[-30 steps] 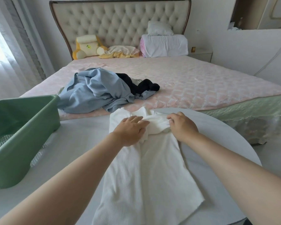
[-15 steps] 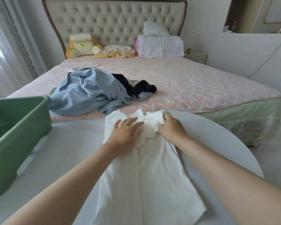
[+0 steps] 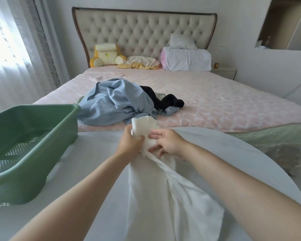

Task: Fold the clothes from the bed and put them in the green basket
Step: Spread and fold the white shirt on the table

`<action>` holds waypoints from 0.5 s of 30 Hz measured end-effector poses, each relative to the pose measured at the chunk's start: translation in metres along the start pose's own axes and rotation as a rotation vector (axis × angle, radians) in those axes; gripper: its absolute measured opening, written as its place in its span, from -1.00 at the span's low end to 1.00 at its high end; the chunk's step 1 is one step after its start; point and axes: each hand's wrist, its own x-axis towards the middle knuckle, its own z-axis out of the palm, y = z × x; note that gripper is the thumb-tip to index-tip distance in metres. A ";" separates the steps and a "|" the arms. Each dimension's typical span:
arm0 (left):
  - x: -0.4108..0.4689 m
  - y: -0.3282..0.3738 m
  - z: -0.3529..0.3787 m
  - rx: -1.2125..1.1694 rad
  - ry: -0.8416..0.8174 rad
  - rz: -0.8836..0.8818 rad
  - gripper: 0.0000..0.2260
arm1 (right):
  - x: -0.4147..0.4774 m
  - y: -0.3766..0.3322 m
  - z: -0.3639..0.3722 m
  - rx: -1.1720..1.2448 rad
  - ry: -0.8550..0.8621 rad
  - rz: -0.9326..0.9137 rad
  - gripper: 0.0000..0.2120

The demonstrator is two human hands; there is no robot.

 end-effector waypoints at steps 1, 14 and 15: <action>0.004 0.000 -0.001 0.065 0.040 -0.013 -0.66 | 0.006 0.003 -0.003 -0.086 0.091 -0.049 -0.54; 0.060 -0.013 -0.016 0.459 -0.020 -0.077 -0.69 | 0.037 0.031 0.003 -1.098 0.032 -0.403 -0.24; 0.064 -0.015 -0.017 0.508 -0.024 -0.085 -0.65 | 0.040 0.031 0.005 -1.112 0.016 -0.393 -0.23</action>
